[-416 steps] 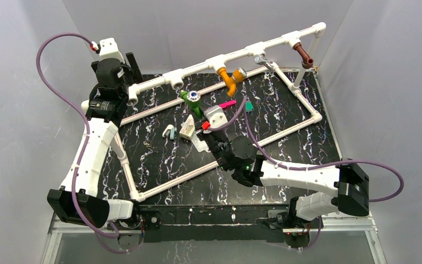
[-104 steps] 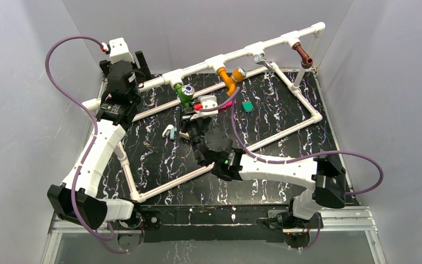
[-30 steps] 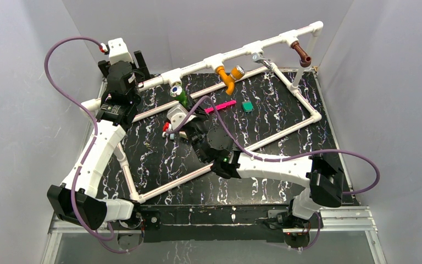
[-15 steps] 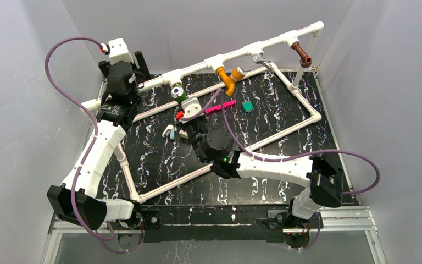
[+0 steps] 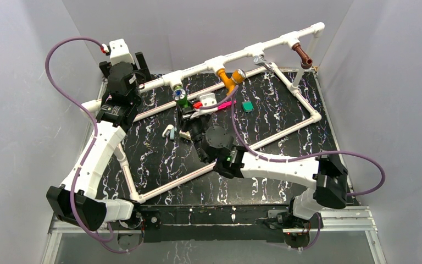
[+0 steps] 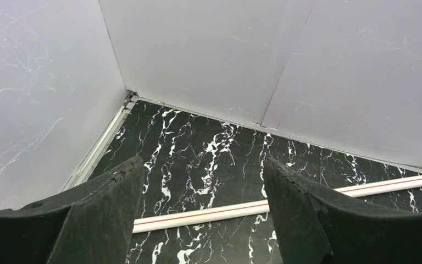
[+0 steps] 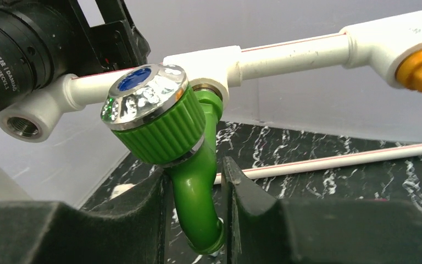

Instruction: Install the water faucets

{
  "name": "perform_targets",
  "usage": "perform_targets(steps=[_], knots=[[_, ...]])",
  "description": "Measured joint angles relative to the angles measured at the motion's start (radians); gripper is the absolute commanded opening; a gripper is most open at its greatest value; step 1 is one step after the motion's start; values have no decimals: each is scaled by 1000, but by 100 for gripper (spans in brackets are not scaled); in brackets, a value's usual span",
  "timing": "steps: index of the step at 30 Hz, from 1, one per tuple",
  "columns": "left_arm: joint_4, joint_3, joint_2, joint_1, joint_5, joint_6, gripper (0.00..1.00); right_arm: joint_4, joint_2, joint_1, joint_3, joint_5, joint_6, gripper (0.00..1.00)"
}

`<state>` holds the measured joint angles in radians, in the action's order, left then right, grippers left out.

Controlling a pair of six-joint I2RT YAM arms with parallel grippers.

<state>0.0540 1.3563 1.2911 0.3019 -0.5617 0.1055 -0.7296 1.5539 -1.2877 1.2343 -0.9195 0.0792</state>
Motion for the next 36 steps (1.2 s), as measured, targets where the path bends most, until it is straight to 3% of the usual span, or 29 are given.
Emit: perform_targets(steps=[15,27,36], knots=[[12,-11,-17,27,-23,2,77,189,-98,39,-34,88,-465,1],[14,-13,-21,32,-32,3,77,186,-109,46,-53,110,-528,1],[11,-13,-21,34,-38,2,77,300,-148,80,-55,188,-883,1]])
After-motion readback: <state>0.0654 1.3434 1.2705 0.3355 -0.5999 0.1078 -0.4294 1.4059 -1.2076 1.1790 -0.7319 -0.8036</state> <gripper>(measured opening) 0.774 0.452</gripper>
